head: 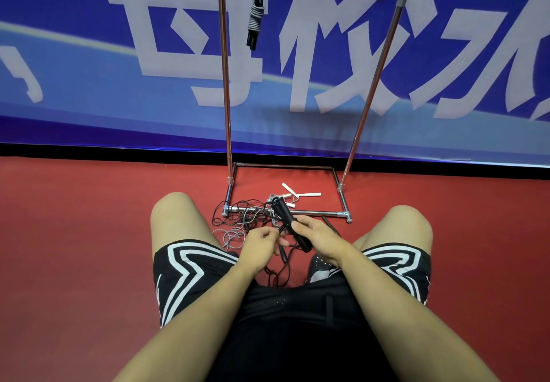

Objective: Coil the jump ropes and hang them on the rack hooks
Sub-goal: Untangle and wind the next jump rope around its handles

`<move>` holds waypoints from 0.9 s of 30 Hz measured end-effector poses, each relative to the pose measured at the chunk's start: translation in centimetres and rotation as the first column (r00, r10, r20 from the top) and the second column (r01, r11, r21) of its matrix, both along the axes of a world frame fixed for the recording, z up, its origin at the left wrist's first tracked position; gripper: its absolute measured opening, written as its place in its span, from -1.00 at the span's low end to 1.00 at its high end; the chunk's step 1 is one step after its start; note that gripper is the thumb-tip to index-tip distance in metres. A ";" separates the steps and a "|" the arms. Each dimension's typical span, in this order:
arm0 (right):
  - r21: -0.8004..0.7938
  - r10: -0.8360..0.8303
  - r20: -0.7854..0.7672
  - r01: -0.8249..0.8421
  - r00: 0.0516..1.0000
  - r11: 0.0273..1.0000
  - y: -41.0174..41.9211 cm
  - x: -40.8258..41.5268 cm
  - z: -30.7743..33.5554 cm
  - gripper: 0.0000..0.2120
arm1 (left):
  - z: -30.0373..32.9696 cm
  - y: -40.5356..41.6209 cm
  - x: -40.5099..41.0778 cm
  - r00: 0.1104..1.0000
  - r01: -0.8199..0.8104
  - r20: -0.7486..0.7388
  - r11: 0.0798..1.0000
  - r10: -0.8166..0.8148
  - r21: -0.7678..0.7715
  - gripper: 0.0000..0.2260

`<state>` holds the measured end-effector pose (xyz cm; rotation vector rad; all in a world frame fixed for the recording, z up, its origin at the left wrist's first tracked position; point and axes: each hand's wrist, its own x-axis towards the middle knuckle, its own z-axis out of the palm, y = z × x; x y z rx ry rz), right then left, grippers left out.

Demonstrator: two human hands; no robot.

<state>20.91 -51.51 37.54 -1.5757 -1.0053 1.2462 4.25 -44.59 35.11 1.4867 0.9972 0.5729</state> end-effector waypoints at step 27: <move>-0.012 0.109 0.277 -0.109 0.955 0.994 -0.7 0.2 0.8 -0.80 | 0.5 -0.6 -0.7 0.978 0.159 0.128 0.985 -0.166 0.064 -0.80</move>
